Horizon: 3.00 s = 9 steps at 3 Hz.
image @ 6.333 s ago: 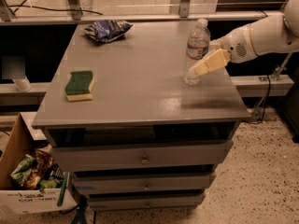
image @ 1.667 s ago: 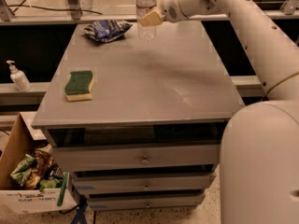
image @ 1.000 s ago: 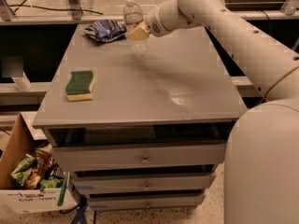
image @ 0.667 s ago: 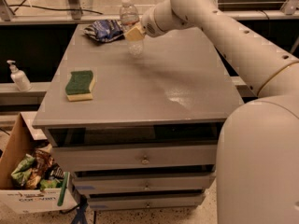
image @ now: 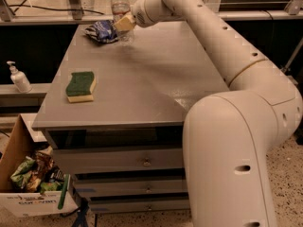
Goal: Move water bottle near blue chip bag
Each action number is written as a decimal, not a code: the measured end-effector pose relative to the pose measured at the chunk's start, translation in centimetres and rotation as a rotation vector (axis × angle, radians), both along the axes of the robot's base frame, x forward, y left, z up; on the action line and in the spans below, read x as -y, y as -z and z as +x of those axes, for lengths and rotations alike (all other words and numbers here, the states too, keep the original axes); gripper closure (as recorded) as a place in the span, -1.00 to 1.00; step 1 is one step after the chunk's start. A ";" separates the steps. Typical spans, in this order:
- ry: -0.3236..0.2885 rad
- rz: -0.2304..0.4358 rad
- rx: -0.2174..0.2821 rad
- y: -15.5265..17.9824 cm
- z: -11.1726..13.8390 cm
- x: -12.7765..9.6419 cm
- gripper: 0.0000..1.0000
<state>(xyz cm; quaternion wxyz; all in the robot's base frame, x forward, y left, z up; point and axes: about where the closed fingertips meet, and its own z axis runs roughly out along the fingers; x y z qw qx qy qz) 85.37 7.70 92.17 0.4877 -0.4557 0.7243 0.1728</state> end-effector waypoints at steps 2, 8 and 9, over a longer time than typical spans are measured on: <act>0.009 -0.040 -0.015 2.1 2.0 -0.5 1.00; 0.071 -0.117 -0.064 4.3 3.8 2.8 -1.00; 0.078 -0.127 -0.068 4.4 3.9 3.7 -1.00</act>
Offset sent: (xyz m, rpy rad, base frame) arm 0.0428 -0.0026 -0.0311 -0.0775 0.0186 -0.0264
